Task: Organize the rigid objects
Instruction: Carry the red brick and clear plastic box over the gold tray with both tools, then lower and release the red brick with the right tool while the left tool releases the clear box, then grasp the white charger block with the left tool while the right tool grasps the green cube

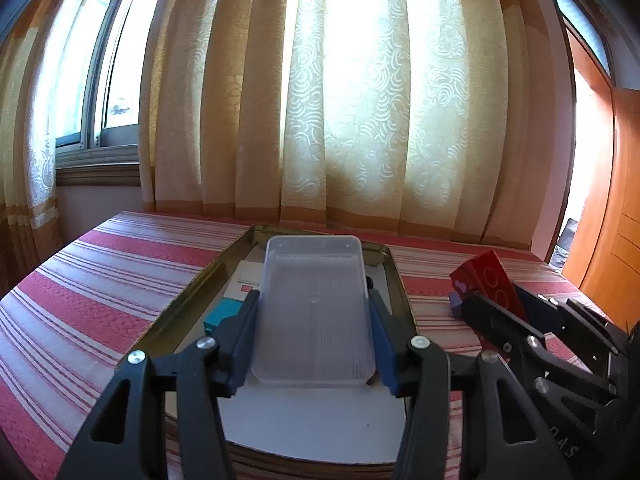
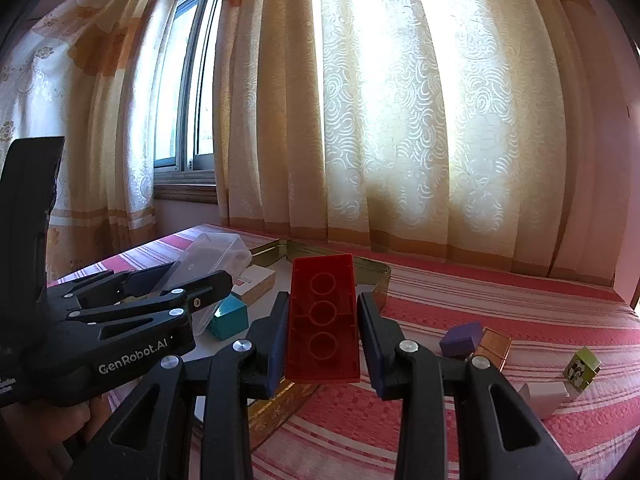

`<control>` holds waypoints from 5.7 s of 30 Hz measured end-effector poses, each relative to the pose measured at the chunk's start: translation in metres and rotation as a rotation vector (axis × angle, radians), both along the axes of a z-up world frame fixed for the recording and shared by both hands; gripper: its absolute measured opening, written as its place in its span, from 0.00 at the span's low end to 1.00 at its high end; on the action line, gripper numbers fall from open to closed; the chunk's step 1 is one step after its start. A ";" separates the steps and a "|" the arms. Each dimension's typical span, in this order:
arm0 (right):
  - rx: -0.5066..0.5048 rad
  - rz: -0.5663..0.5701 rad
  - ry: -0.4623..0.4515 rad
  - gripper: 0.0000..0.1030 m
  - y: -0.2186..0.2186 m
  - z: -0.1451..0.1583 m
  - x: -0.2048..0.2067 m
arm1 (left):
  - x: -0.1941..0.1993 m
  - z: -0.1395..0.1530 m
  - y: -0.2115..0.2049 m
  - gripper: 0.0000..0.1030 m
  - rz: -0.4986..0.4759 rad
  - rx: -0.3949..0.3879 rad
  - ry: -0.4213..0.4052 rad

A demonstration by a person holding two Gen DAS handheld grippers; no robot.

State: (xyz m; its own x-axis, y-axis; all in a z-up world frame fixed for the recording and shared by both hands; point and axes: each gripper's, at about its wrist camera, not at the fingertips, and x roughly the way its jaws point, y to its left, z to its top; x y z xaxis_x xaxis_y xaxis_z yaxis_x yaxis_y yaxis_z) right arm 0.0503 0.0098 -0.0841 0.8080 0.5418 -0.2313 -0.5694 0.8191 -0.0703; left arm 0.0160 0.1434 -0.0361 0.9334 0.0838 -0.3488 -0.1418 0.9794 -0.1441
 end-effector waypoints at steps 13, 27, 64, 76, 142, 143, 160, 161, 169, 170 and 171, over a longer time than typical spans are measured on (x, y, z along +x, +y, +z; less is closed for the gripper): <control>-0.027 0.024 0.001 0.35 0.014 0.000 0.000 | 0.001 0.000 0.006 0.50 0.002 0.013 0.002; -0.033 0.041 0.032 0.35 0.025 0.000 0.011 | 0.010 -0.003 0.021 0.50 0.024 0.019 0.039; -0.065 0.097 0.259 0.35 0.058 -0.010 0.074 | 0.058 -0.009 0.052 0.50 -0.024 0.026 0.246; -0.114 0.131 0.313 0.37 0.078 -0.013 0.090 | 0.072 -0.017 0.057 0.52 -0.003 0.034 0.310; -0.020 -0.430 0.397 0.76 -0.236 -0.022 0.158 | 0.115 -0.024 -0.201 0.49 -0.333 0.060 0.362; -0.037 -0.434 0.400 0.76 -0.233 -0.023 0.163 | 0.113 -0.023 -0.195 0.49 -0.319 0.065 0.352; -0.110 -0.374 0.513 0.33 -0.218 -0.039 0.185 | 0.120 -0.029 -0.145 0.49 -0.233 -0.056 0.348; -0.109 -0.376 0.494 0.33 -0.217 -0.037 0.181 | 0.119 -0.028 -0.145 0.49 -0.227 -0.052 0.342; -0.040 -0.346 0.417 0.33 -0.209 -0.027 0.156 | 0.112 -0.023 -0.143 0.49 -0.203 -0.029 0.301; -0.030 -0.345 0.402 0.33 -0.206 -0.025 0.153 | 0.110 -0.021 -0.143 0.49 -0.197 -0.024 0.289; -0.021 -0.345 0.389 0.33 -0.205 -0.024 0.149 | 0.107 -0.019 -0.142 0.49 -0.190 -0.017 0.275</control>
State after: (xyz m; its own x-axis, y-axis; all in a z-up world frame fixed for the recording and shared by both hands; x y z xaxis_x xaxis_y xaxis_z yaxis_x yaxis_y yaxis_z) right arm 0.1994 -0.1948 -0.1081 0.7909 0.2511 -0.5581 -0.2538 0.9644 0.0743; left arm 0.1229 0.0010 -0.0553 0.8028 -0.0906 -0.5894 0.0069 0.9897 -0.1427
